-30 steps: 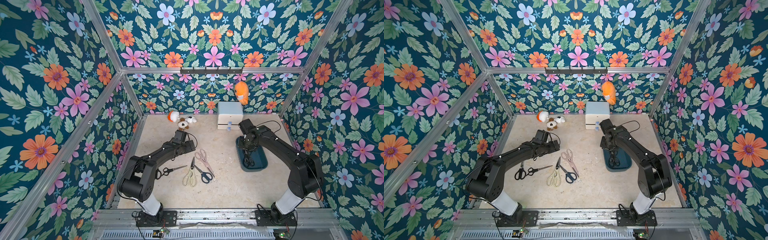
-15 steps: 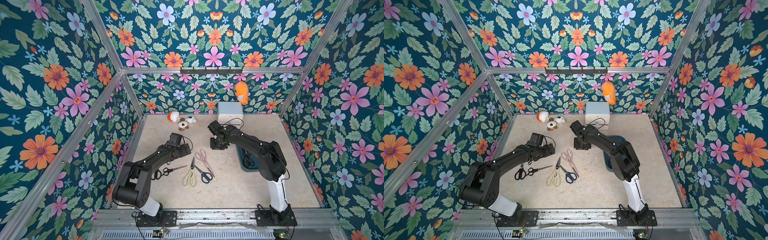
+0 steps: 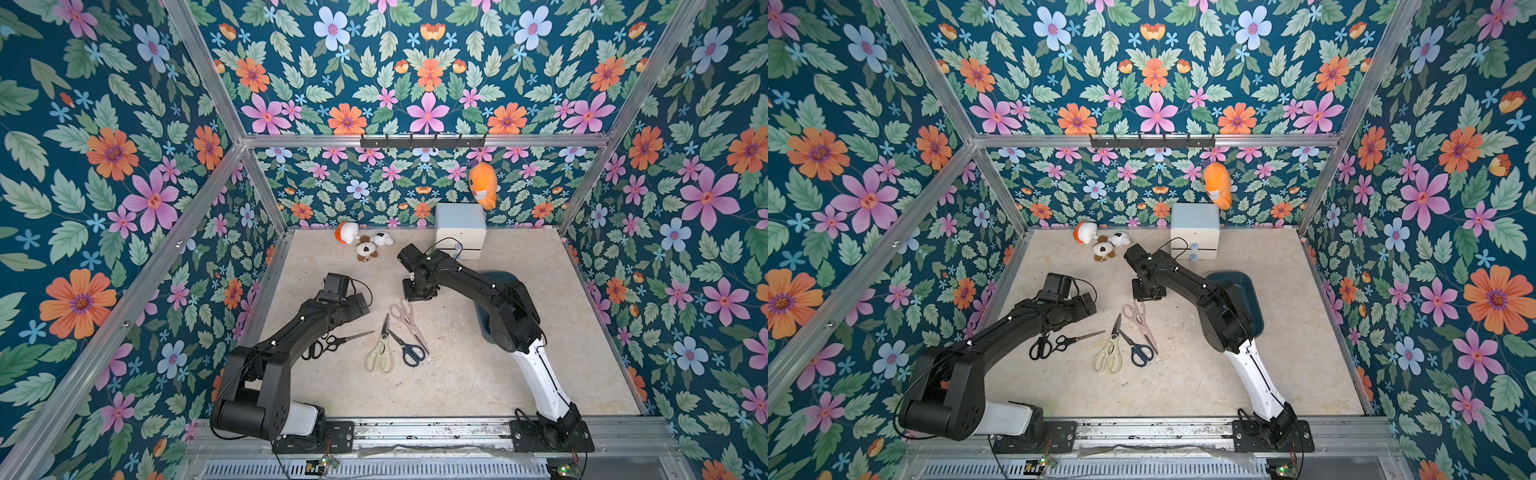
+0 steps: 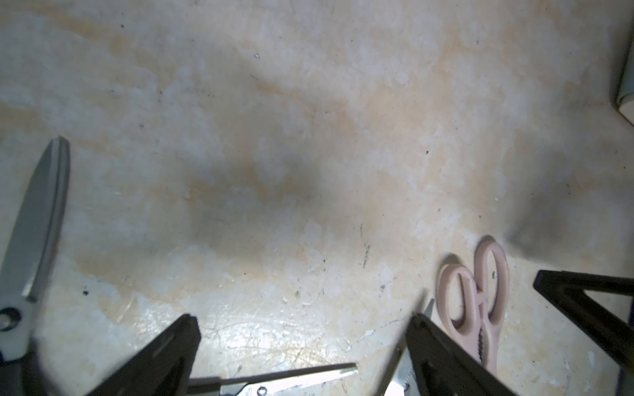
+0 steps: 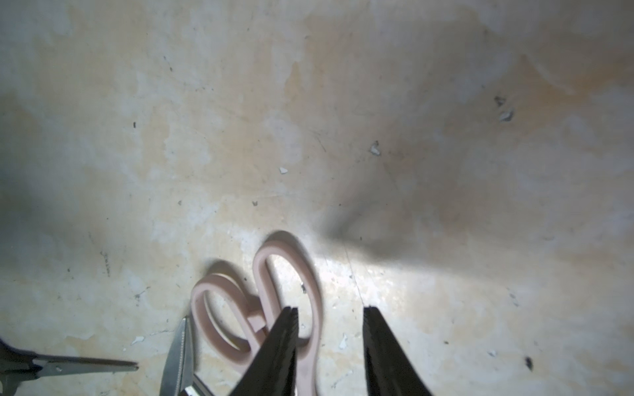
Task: Put the scissors into the storage box
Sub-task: Place the scissors in the storage box, then pick up the scissors from the center of the board.
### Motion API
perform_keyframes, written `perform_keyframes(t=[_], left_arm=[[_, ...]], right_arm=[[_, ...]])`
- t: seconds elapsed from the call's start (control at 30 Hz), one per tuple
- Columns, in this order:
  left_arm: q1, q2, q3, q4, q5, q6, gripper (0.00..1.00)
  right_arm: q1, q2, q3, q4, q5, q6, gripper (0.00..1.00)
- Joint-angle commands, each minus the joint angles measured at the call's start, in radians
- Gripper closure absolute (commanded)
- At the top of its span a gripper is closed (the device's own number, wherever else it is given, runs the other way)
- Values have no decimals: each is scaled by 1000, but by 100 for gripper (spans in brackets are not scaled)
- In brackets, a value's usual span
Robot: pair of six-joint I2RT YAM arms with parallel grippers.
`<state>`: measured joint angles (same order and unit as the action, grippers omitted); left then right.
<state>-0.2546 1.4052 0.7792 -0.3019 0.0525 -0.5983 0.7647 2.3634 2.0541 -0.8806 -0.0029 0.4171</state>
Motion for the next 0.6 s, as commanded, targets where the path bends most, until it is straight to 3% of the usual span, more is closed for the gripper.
perform_keyframes(t=[0.0,0.57], left_arm=[[4,-8,-1,-16,-11,9,1],[5,-4,0,7,-15,-21,1]], right_arm=[[7,22,30,-45,-6,-30,66],[27,91,88,-116,39,-80,75]])
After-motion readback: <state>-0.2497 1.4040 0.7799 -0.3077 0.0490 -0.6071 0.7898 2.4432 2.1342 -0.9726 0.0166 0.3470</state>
